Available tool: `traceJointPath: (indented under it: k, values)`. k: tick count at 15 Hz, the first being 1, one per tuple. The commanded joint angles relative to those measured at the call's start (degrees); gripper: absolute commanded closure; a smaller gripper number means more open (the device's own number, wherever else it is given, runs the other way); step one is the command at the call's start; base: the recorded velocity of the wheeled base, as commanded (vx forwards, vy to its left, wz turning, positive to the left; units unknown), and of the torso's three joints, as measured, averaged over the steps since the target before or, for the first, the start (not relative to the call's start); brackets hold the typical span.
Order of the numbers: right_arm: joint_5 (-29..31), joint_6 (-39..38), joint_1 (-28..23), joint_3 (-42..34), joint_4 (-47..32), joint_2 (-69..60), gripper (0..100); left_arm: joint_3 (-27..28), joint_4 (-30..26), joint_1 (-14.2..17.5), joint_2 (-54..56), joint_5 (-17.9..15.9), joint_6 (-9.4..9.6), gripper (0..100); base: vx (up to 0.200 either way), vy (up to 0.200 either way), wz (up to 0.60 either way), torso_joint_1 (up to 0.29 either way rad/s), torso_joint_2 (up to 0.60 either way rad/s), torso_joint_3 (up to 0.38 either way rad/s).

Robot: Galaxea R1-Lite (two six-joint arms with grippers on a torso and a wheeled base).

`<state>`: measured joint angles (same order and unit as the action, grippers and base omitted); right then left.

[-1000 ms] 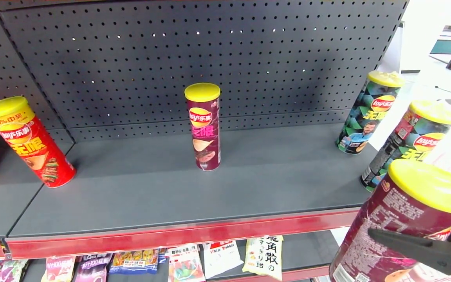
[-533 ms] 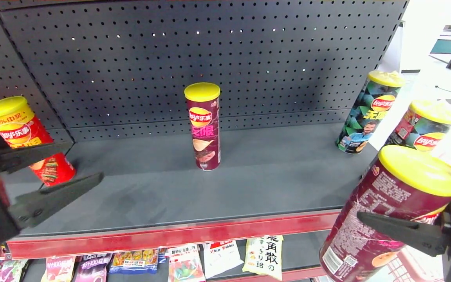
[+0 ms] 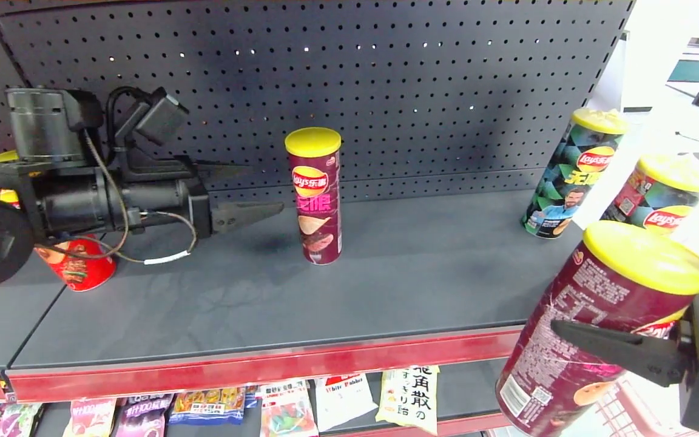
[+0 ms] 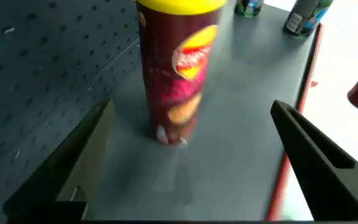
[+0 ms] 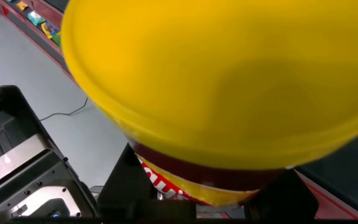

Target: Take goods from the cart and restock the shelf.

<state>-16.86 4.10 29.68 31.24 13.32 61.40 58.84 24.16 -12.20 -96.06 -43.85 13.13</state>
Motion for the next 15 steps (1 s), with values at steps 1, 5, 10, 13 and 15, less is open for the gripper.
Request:
traceJointPath:
  k: [1,5,10,13,15]
  values:
    - [-0.02,0.03,-0.33,-0.04,0.04,-0.06,100,5.14,0.01,-1.51,-7.56,-0.89,0.14,0,0.000,0.000,0.00,0.000,0.00,0.000]
    - [-0.02,0.03,-0.33,-0.04,-0.05,-0.14,100,10.85,0.10,-2.83,-12.22,-1.15,0.14,0,0.000,0.000,0.00,0.000,0.00,0.000]
    - [0.16,0.03,-0.33,-0.04,-0.05,-0.41,100,17.01,-0.26,-5.20,-16.44,-1.59,-0.21,0,0.000,0.000,0.00,0.000,0.00,0.000]
    - [0.16,0.03,-0.59,0.04,-0.05,-0.41,100,18.68,-0.26,-5.81,-17.84,-2.03,-0.47,0,0.000,0.000,0.00,0.000,0.00,0.000]
    - [0.16,0.12,-0.77,0.31,-0.05,-0.23,100,19.55,-0.17,-6.17,-18.72,-2.29,-1.35,0,0.000,0.000,0.00,0.000,0.00,0.000]
